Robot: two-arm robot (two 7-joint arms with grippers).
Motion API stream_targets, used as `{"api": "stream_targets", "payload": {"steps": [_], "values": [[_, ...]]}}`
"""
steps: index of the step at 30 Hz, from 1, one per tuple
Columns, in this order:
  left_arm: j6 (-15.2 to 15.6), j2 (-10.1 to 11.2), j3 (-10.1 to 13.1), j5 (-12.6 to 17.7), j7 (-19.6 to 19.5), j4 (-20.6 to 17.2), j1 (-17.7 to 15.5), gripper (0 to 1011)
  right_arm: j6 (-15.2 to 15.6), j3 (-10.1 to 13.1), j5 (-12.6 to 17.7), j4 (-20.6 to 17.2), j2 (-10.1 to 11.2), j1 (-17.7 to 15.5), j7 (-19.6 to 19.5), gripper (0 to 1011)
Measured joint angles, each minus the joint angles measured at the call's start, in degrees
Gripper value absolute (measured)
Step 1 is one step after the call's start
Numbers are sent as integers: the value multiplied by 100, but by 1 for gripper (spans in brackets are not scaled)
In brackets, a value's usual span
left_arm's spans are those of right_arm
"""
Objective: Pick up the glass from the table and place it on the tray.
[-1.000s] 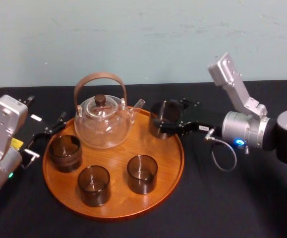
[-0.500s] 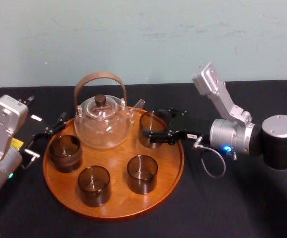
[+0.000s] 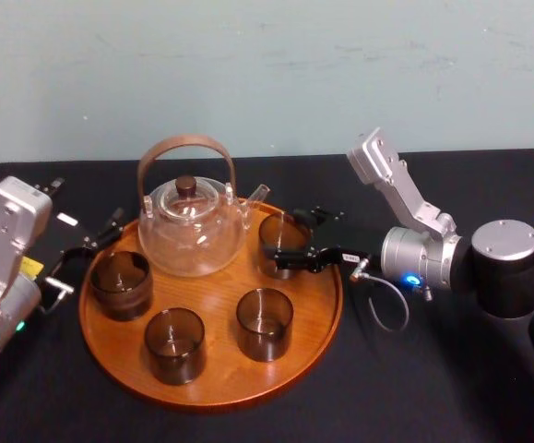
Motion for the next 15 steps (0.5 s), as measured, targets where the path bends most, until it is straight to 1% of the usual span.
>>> {"api": "stream_targets", "payload": {"steps": [7,15], "values": [[0,0,0,0,0,0,0,1002,-50,-3,-78,232,-88,64,15,902],[0,0,0,0,0,0,0,1001,-70,-9,-144,349,-129,84,57,902]]}}
